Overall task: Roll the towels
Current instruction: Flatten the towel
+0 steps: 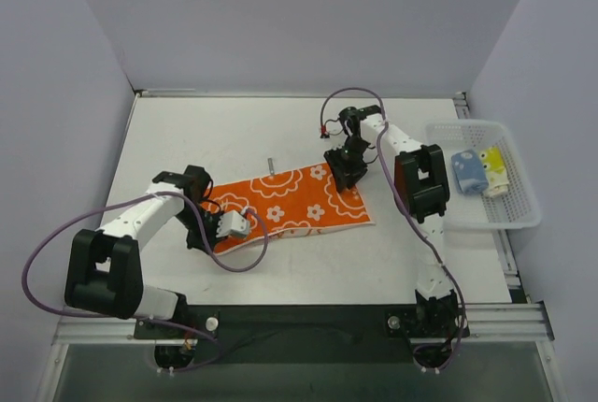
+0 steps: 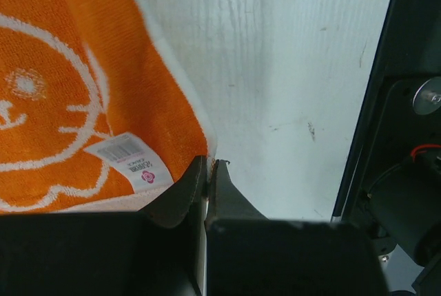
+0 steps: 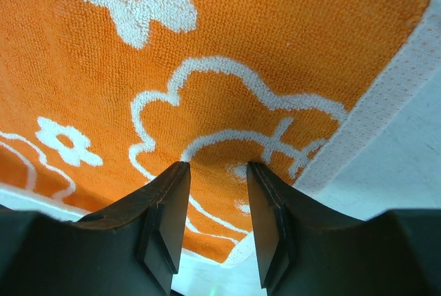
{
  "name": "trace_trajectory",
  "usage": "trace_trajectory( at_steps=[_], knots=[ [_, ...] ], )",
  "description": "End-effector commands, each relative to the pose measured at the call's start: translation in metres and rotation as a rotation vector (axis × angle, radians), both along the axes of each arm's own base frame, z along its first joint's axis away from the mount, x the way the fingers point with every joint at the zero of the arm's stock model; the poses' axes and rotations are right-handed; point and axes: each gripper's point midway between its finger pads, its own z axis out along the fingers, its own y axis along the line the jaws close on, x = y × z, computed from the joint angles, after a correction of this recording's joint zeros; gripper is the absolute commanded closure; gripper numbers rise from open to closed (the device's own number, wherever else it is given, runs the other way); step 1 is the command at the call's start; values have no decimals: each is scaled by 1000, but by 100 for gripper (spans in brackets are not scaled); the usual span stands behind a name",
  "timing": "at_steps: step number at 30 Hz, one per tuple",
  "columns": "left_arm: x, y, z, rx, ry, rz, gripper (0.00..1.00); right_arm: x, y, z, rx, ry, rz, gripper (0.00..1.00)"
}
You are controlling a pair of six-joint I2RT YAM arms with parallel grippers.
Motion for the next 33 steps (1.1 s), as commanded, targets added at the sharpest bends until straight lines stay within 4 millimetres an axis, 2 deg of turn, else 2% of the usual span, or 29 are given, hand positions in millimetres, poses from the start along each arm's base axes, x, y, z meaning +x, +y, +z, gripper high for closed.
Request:
trace_trajectory(
  at_steps=[1,6,8,10,14,15,16,18,19,21,24,27,28,30,31,32,33],
  knots=[
    [-15,12,10,19,-32,-95,100,-6,-6,-3,-46,31,1,60],
    [-31,23,10,40,-32,-183,100,-6,-10,-2,-64,23,3,60],
    [-33,29,8,64,-35,-184,69,-6,-12,0,-71,19,5,60],
    [-31,33,10,81,-44,-164,52,-8,-12,3,-69,18,12,60],
    [-8,34,28,27,-98,-33,42,-16,-16,6,-76,29,21,60],
    [-3,33,33,-10,-91,39,41,-18,-17,7,-78,30,22,60],
    [11,31,43,-31,-107,78,40,-20,-18,10,-76,28,24,60],
    [23,23,48,-68,-82,184,41,-28,-21,9,-83,45,25,60],
    [37,19,50,-75,-72,225,41,-31,-22,10,-84,46,28,60],
    [64,10,49,-96,-71,389,48,-39,-27,7,-102,66,32,60],
    [99,-4,45,-131,-40,546,57,-45,-35,4,-124,80,24,60],
    [127,-16,28,-110,-16,651,61,-45,-38,6,-119,86,-15,60],
    [132,-21,15,-86,15,660,63,-44,-38,7,-117,85,-24,60],
    [153,-22,9,-73,9,717,64,-40,-39,7,-121,81,-42,60],
    [157,-21,-7,-43,46,734,68,-35,-40,7,-126,71,-47,60],
    [164,-20,-11,-31,44,745,69,-32,-41,7,-131,66,-53,60],
    [180,-17,-10,-21,7,749,71,-29,-42,8,-136,59,-60,60]
  ],
)
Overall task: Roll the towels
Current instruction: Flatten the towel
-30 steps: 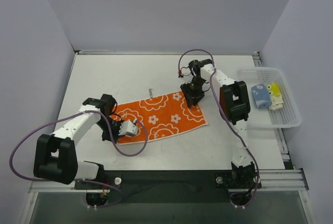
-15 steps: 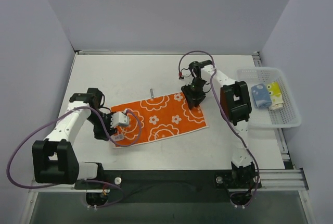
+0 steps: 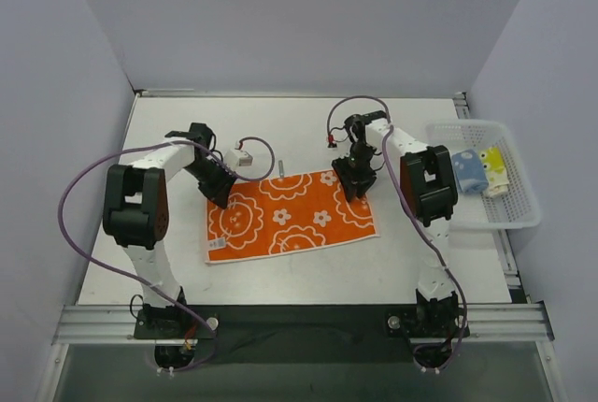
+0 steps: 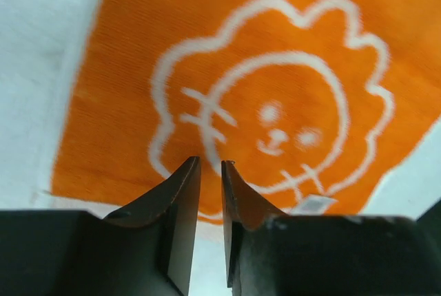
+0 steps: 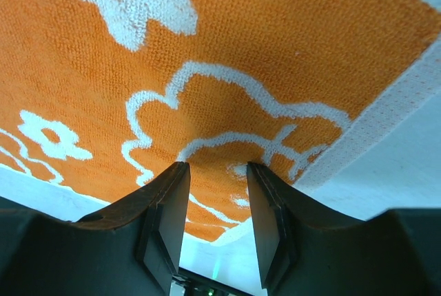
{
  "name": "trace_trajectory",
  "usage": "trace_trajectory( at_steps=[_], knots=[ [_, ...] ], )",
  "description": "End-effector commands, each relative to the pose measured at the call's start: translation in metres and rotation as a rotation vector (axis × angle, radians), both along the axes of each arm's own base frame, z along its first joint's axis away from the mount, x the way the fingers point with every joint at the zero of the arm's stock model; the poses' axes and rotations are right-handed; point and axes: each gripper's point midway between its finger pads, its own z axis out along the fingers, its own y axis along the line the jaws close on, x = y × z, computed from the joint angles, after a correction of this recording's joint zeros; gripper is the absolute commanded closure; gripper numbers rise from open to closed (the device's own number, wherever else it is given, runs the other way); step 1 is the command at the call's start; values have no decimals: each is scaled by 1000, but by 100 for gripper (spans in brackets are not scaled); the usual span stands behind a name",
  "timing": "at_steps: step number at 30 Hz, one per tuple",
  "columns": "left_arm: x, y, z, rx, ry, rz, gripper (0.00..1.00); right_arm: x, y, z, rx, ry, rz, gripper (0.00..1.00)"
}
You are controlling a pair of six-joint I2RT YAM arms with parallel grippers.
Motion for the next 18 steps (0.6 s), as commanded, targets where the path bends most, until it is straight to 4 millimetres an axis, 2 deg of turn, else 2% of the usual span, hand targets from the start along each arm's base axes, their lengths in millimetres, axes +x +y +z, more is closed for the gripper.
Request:
trace_trajectory(
  at_steps=[1,2,3,4,5,6,7,9,10,11,14,15,16,18],
  knots=[
    [49,0,-9,32,-56,114,71,7,-14,10,-59,-14,-33,60],
    [59,3,-10,44,-74,121,72,12,-14,11,-58,-26,-40,60],
    [78,5,-5,59,-120,132,73,15,-15,11,-64,-33,-49,60],
    [87,7,-14,71,-110,139,73,19,-16,6,-74,-31,-56,60],
    [97,8,-14,74,-122,148,74,30,-15,10,-74,-61,-60,60],
    [120,8,-3,63,-169,165,74,34,-14,9,-72,-65,-74,60],
    [127,8,-14,69,-154,171,74,39,-14,4,-73,-62,-84,60],
    [144,11,-12,72,-173,194,73,55,-8,8,-55,-96,-106,60],
    [160,11,-9,69,-199,202,72,57,-6,4,-57,-92,-104,59],
    [167,11,-7,63,-207,213,71,61,-5,6,-56,-104,-98,59],
    [166,1,5,-6,-185,204,65,76,-14,15,-81,-162,-88,60],
    [162,-1,9,-23,-176,205,63,79,-13,22,-55,-176,-90,60],
    [159,-2,25,-42,-195,213,62,83,-14,34,-29,-200,-100,60],
    [142,-5,30,-83,-159,237,60,87,-20,48,0,-226,-126,60]
  ],
)
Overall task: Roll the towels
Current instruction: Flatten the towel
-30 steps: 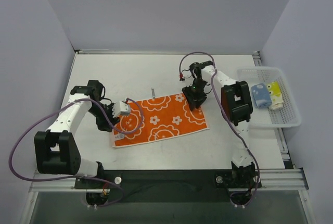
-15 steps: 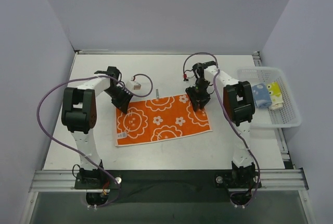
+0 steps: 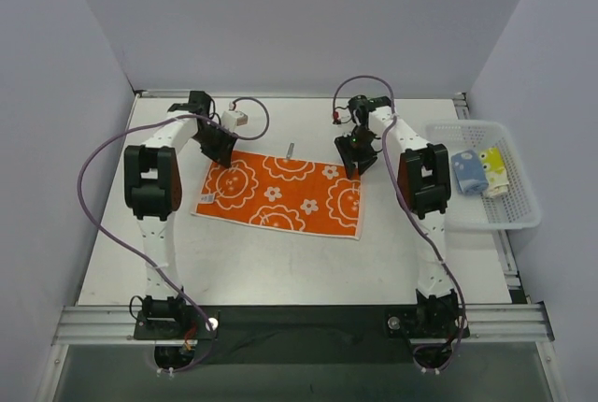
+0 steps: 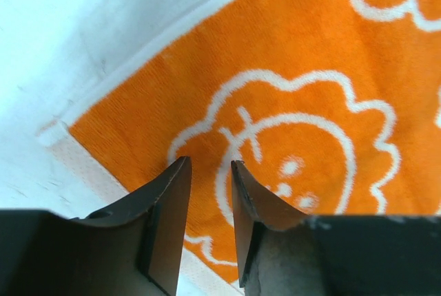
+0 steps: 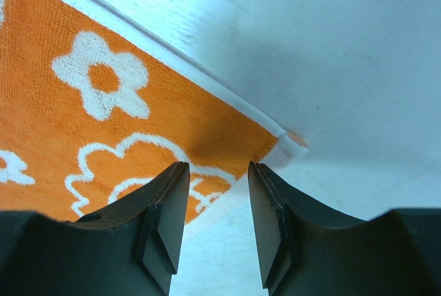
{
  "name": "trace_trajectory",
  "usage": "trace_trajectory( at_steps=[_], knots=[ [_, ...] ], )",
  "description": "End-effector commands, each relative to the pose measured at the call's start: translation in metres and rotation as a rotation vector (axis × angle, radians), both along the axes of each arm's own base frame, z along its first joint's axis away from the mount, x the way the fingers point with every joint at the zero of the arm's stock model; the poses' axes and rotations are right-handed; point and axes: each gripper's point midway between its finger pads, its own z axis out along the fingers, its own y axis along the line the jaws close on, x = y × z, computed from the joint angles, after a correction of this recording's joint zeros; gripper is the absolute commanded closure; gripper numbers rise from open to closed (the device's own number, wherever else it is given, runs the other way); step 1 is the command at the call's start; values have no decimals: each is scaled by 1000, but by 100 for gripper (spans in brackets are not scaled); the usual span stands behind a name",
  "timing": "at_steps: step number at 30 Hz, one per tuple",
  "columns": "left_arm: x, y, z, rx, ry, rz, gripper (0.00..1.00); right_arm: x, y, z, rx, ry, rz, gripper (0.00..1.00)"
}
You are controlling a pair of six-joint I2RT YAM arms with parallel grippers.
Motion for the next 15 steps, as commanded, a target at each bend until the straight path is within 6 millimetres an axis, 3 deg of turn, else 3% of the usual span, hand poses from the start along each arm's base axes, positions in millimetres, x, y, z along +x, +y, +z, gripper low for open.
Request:
trace_trajectory(
  at_steps=[1,3,9,12,15],
  knots=[
    [-17,-9,56,-119,-34,37,59,6,-16,53,42,-82,-33,60],
    [-31,-2,71,-152,-41,85,57,1,-19,71,55,-121,-20,60],
    [-71,28,88,-171,-55,135,55,-53,-7,67,94,-23,37,62],
    [-101,36,84,-138,-49,121,57,-97,8,64,124,50,87,66],
    [-125,41,67,-121,4,131,68,-145,24,52,150,153,131,70]
  ],
)
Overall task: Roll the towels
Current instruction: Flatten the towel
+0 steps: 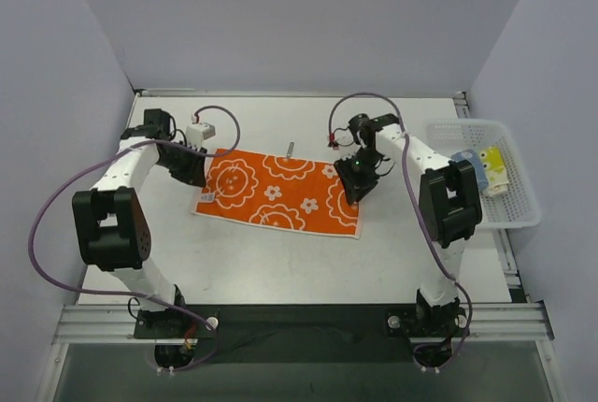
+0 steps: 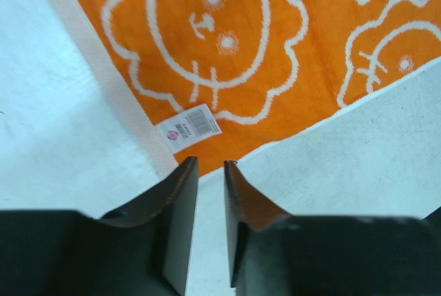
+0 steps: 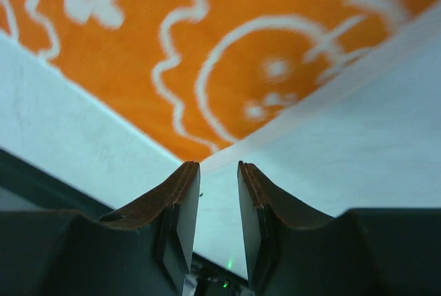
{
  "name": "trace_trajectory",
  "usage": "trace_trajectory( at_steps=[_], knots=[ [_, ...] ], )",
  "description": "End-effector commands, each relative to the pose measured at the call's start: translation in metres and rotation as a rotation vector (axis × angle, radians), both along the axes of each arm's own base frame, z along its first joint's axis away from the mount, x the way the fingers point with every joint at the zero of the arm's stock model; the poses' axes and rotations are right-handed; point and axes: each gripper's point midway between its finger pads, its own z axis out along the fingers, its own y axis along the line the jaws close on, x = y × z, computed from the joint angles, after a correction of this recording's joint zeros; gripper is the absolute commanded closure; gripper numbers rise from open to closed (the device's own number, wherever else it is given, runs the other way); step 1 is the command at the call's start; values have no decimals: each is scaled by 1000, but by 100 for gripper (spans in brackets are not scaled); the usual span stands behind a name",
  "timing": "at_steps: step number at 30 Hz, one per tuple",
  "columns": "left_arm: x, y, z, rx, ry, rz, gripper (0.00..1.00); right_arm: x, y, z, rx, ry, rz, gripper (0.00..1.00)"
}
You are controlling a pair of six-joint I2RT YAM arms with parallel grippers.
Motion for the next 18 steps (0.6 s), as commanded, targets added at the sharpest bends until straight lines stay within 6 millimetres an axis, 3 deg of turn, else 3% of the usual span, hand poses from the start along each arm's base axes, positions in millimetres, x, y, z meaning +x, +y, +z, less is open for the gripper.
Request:
trace_trajectory(
  at_steps=[1,2,6,12,18],
  knots=[
    [-28,-3,-19,-9,60,-27,72,-68,24,-2,40,147,93,71],
    [-31,-2,-22,-7,69,-24,76,-87,21,-13,18,192,110,72],
    [-41,0,-41,2,123,-4,86,-112,21,-28,-41,214,172,73],
    [-39,3,-65,11,172,34,90,-109,15,-40,-118,211,182,78],
    [-46,21,-94,83,239,67,93,-104,8,-49,-176,211,170,82]
  ],
)
